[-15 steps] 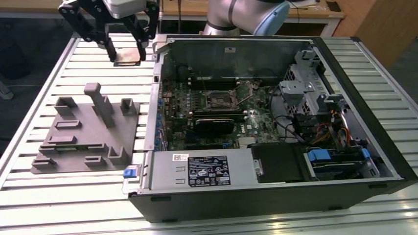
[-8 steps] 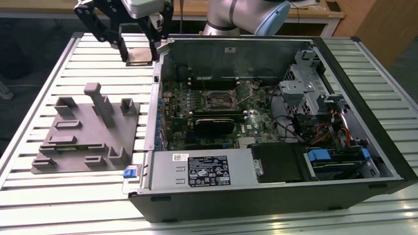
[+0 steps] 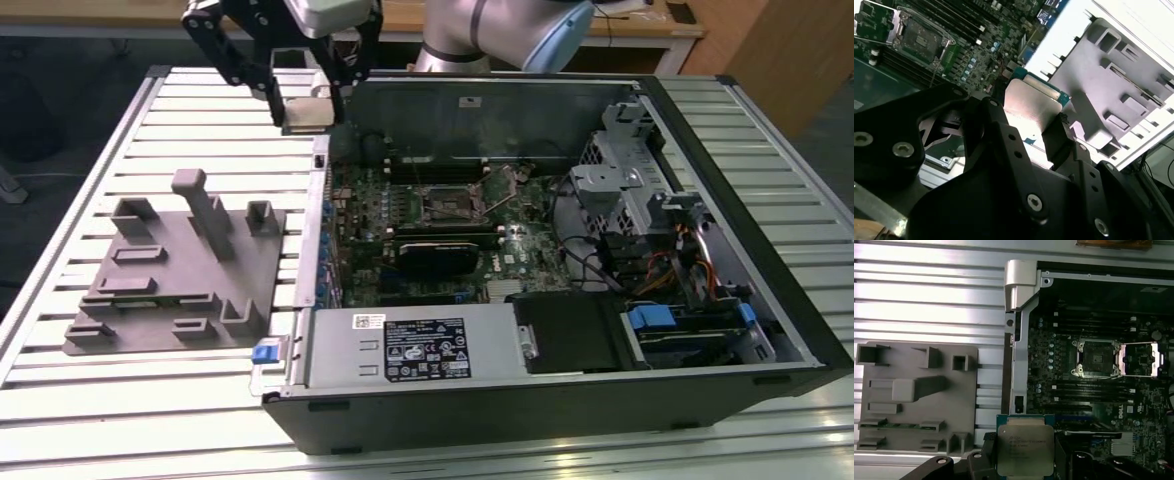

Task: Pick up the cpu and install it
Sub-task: 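Pick up the cpu and move it towards the insertion slot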

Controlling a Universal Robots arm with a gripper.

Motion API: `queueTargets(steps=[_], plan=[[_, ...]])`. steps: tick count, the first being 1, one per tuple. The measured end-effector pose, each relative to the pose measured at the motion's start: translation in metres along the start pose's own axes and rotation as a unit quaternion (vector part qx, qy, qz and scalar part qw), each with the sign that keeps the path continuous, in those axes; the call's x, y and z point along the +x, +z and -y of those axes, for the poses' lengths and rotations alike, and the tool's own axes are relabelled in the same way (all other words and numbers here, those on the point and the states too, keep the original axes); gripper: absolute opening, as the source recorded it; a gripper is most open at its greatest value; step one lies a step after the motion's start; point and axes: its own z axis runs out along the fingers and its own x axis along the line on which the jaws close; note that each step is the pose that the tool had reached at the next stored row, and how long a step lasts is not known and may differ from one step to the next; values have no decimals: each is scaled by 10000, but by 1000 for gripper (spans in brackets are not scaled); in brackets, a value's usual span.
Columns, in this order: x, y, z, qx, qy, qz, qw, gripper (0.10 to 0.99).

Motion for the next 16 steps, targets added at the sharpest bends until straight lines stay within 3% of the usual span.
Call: queueTargets(steps=[16], plan=[[-378, 12, 11, 0, 0, 0, 10000, 545]])
